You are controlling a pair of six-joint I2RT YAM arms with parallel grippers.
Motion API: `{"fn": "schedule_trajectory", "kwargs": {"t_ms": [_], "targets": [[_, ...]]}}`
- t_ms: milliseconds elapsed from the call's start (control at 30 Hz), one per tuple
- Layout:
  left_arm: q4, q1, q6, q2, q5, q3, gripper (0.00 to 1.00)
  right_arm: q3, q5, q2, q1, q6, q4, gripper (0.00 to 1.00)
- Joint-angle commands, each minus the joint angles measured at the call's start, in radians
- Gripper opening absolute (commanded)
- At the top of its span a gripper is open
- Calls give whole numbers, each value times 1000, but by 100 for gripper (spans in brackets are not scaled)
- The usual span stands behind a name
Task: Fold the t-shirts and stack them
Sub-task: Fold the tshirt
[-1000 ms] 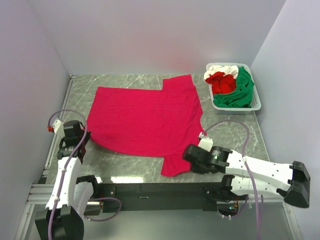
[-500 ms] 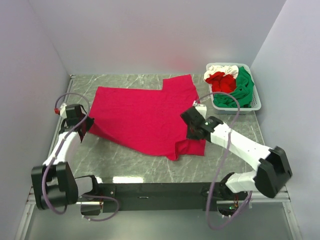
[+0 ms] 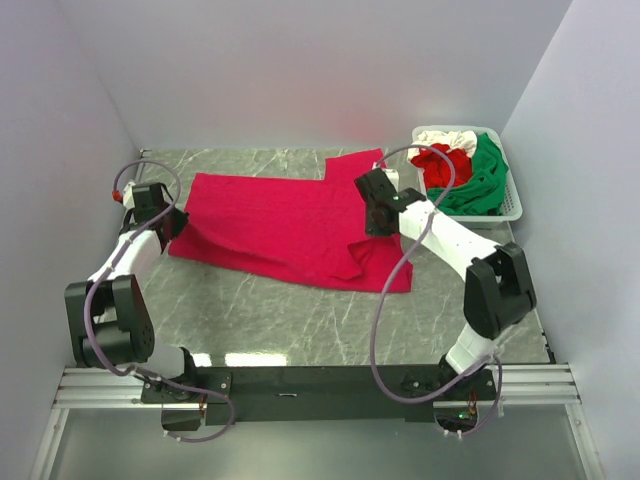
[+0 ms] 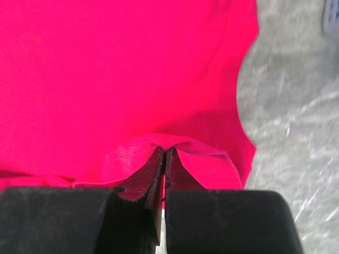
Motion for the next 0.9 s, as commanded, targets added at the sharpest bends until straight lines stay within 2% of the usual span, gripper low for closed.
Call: {"fn": "schedule_trajectory", "kwargs": {"t_ms": [0, 533, 867], "targets": [[34, -1, 33, 30, -3, 69, 1, 102, 10, 42, -22, -59, -2, 0], [1, 19, 36, 153, -30, 171, 1, 375, 22, 237, -62, -119, -80, 0], [20, 48, 27, 191, -1, 171, 1, 453, 31, 324, -71, -131, -99, 0]]}}
